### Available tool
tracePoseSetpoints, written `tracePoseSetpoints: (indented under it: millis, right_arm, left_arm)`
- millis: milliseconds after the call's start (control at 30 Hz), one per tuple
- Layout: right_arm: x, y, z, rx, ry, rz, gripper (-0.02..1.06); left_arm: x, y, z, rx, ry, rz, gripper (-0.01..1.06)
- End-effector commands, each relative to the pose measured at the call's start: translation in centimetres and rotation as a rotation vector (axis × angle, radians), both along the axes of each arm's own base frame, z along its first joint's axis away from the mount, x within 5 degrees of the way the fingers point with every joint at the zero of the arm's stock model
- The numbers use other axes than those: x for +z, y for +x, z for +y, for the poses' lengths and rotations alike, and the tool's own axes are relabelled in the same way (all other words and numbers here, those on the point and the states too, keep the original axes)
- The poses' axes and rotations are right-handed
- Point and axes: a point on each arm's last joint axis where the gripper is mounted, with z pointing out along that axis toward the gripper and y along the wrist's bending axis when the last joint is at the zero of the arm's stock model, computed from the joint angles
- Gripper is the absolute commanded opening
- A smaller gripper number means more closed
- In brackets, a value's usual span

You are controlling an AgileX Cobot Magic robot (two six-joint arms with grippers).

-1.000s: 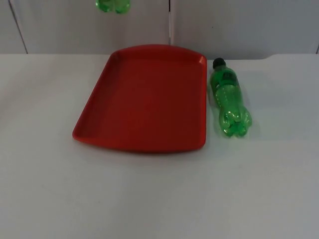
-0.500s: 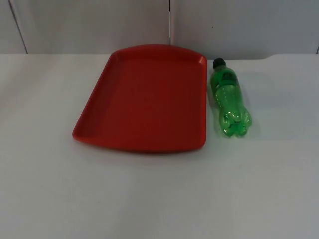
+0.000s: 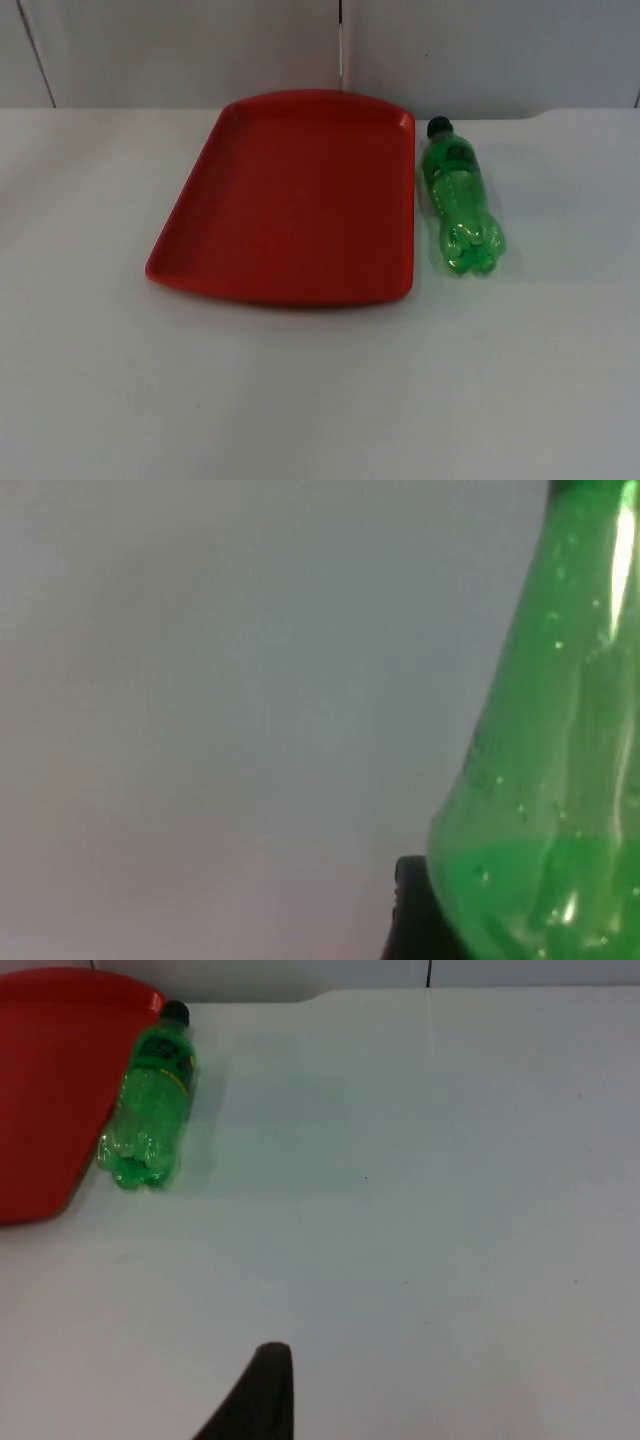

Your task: Place the bottle upright on the tray.

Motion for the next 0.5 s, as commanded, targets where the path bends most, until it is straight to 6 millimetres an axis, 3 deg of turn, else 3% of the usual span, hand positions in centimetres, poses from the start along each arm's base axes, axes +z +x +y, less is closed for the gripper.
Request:
tracePoseSetpoints:
  millis: [0,67,300,433,467]
  right_arm:
    - [-0.1,0.1,0.0,-0.008,0.002,-0.002,1.05]
    - [-0.1,0.1,0.0,-0.008,0.002,-0.002,1.05]
    - [-0.1,0.1,0.0,-0.008,0.002,-0.002,1.05]
    - [-0.1,0.1,0.0,-0.008,0.002,-0.002,1.05]
    - [-0.1,0.1,0.0,-0.008,0.002,-0.002,1.05]
  left_arm:
    - [-0.2,0.2,0.5,0.025,0.163,-0.023,0.00]
    - [-1.7,0.7,0.3,-0.013,0.309,-0.021,0.00]
    - [-5.9,2.0,0.0,0.016,0.329,0.050,0.00]
    - [-8.4,2.1,-2.4,-0.144,0.608,0.031,0.00]
    - [-8.4,2.1,-2.4,-0.144,0.608,0.031,0.00]
